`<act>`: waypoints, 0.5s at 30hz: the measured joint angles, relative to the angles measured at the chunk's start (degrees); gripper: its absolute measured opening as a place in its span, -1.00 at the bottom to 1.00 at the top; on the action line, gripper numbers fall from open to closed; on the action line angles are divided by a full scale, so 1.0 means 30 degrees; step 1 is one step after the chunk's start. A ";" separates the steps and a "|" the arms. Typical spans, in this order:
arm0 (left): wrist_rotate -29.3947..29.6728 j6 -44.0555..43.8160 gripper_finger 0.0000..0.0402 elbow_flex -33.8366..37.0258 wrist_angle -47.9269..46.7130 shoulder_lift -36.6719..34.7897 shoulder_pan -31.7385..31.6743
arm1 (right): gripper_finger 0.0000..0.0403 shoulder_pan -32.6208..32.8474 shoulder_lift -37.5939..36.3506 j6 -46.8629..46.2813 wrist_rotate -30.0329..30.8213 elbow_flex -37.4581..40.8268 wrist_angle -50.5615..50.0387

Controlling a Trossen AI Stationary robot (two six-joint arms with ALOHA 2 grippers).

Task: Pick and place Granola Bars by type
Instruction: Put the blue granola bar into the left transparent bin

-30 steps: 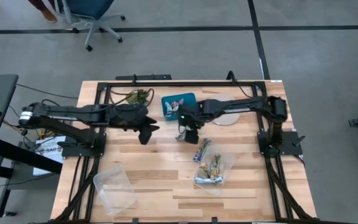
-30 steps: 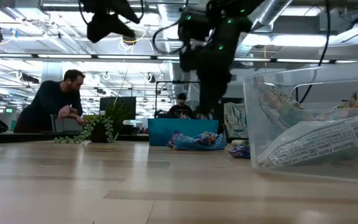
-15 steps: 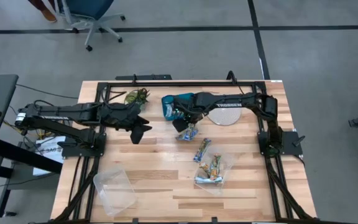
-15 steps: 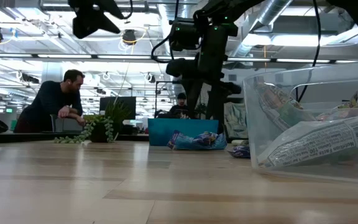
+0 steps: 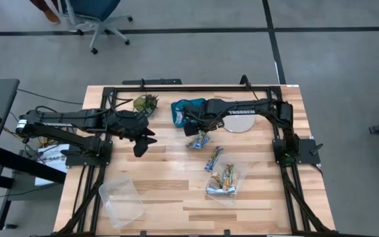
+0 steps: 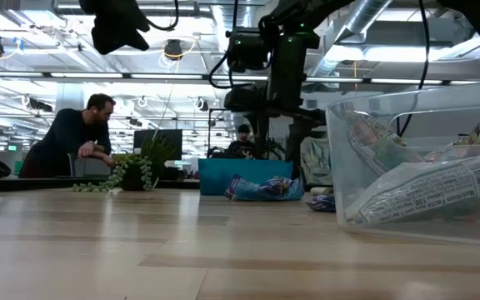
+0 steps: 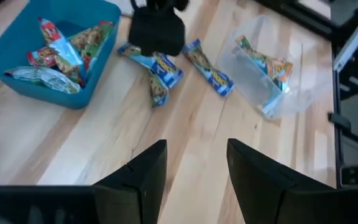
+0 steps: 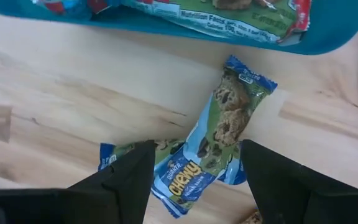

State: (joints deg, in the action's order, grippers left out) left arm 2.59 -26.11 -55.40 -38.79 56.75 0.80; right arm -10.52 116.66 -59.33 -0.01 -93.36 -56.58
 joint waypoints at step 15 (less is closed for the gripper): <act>-0.0815 0.1012 -0.20 0.0000 -0.0323 0.0007 0.0000 | 0.14 0.0377 0.2142 -0.1225 -0.1240 0.0321 0.0167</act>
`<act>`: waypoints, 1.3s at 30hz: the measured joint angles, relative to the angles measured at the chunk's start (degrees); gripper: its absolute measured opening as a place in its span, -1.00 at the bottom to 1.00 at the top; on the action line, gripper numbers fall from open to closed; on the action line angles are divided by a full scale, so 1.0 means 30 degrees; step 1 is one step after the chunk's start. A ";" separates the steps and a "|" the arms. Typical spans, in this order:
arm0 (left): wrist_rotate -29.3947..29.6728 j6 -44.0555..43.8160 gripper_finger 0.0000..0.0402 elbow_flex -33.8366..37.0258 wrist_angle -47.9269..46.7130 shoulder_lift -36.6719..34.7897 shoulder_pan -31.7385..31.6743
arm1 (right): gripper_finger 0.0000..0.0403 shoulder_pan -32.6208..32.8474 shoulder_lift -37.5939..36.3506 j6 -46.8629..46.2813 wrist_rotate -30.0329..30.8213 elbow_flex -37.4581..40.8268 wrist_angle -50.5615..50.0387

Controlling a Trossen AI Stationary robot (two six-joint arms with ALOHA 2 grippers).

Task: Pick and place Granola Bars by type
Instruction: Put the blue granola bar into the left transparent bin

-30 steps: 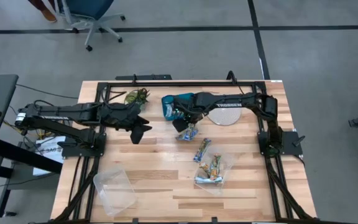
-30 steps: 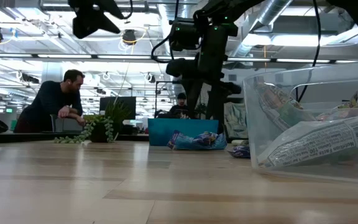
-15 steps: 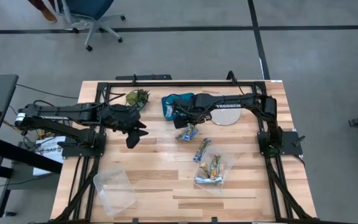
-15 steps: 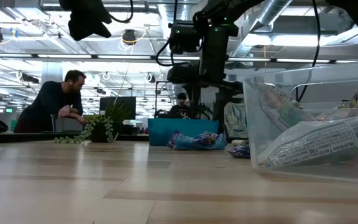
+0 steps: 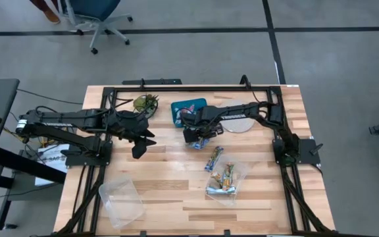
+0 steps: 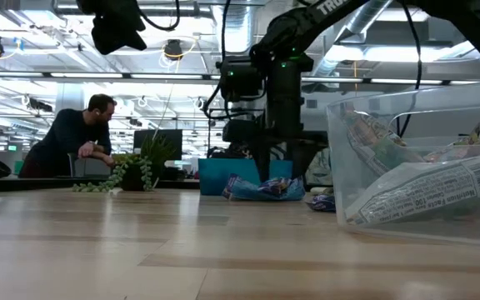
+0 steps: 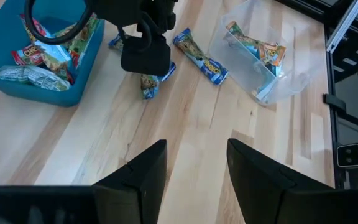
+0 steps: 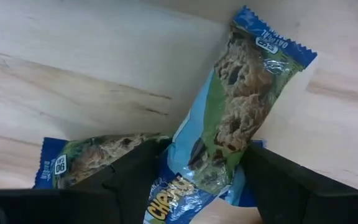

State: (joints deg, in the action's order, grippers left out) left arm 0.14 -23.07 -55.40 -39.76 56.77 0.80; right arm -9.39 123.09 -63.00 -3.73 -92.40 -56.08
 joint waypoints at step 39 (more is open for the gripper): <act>0.0067 -0.6864 -0.07 -0.0048 0.6972 0.0510 -0.4053 | -0.86 0.2356 -0.6493 0.8212 0.3294 -0.4816 0.2214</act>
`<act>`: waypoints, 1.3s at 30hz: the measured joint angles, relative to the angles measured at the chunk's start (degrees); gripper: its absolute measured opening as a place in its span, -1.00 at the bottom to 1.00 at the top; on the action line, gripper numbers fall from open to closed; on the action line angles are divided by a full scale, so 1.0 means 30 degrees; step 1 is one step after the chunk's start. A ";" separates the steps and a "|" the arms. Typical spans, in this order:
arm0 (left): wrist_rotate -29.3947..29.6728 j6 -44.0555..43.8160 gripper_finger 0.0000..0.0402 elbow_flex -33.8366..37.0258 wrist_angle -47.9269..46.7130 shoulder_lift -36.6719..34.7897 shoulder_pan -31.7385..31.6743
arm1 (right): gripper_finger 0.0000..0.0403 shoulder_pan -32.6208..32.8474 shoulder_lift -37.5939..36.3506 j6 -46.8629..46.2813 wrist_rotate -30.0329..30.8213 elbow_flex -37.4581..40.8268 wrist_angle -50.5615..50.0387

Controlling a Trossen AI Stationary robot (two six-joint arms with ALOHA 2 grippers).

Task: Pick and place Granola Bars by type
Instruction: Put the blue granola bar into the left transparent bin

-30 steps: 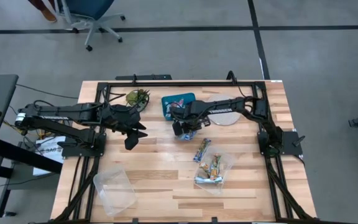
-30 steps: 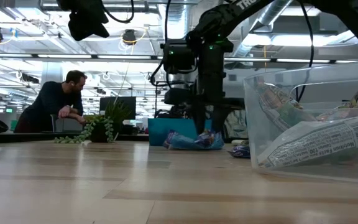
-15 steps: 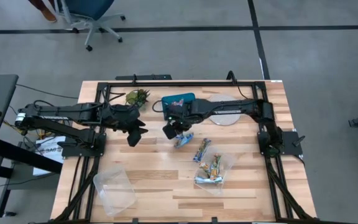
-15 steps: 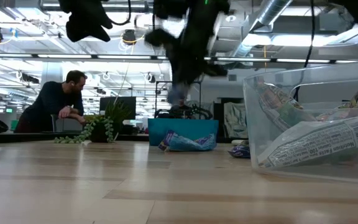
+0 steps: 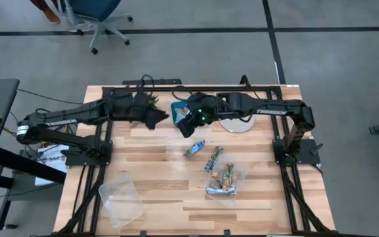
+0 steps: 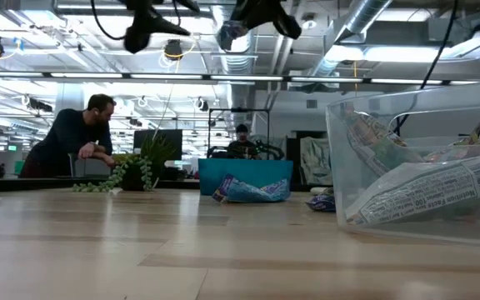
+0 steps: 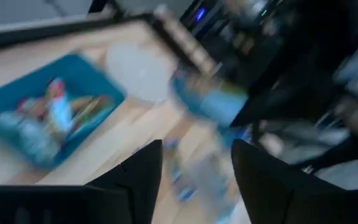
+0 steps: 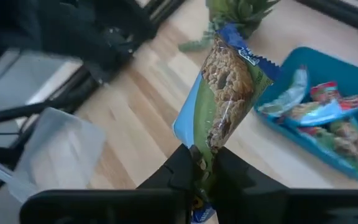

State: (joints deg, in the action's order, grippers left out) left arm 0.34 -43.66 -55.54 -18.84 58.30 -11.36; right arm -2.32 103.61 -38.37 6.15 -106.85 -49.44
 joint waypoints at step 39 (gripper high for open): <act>-0.2938 -0.2090 -0.67 0.0026 0.5720 0.2469 -0.2482 | -0.88 -0.0912 -0.0166 0.3802 -0.0503 0.0044 0.3144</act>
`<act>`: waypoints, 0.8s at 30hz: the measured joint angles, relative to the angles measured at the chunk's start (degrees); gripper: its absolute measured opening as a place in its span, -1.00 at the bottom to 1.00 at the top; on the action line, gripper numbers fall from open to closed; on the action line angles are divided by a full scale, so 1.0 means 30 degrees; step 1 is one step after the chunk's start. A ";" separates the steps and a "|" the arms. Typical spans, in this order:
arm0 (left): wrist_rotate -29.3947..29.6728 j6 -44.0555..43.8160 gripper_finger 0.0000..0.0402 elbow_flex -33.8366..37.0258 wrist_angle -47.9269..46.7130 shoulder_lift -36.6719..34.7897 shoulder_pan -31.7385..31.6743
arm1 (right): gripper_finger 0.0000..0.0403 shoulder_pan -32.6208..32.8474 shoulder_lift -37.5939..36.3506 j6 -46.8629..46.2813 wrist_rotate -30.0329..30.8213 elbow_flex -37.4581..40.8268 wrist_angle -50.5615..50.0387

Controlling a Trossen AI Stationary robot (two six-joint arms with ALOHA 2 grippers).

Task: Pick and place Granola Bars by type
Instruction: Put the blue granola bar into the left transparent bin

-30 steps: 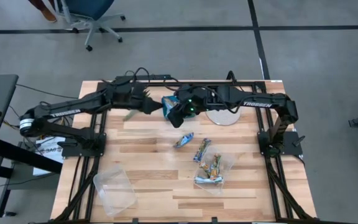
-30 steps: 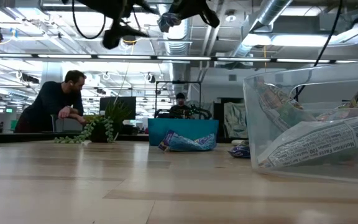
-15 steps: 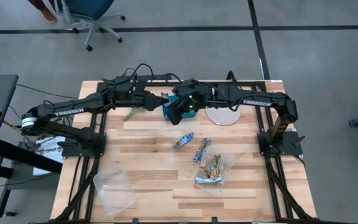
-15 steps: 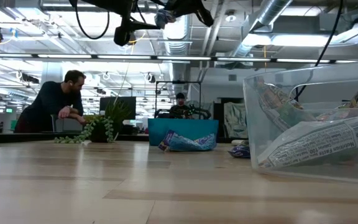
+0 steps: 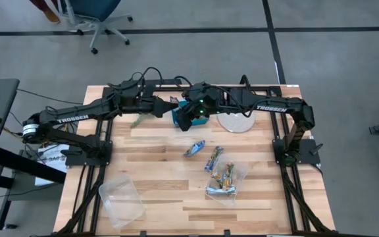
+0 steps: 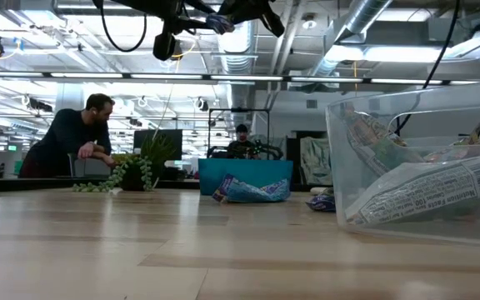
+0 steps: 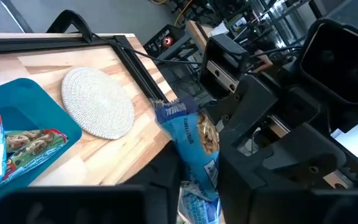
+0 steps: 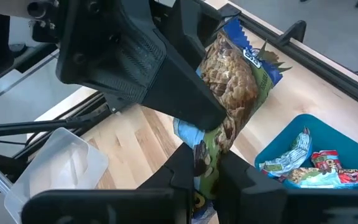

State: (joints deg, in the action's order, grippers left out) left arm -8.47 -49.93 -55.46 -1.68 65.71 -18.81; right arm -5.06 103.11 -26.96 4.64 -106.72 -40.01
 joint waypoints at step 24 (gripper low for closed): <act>-0.8802 0.6715 -0.70 0.0022 -0.8690 -0.0837 0.1297 | 0.10 0.1549 -0.1888 0.1632 -0.6736 -0.0015 -0.8204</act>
State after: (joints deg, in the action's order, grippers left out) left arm -34.87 -29.79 -55.40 -27.75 63.20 -14.92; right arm -0.41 97.45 -22.06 -15.56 -106.76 -64.62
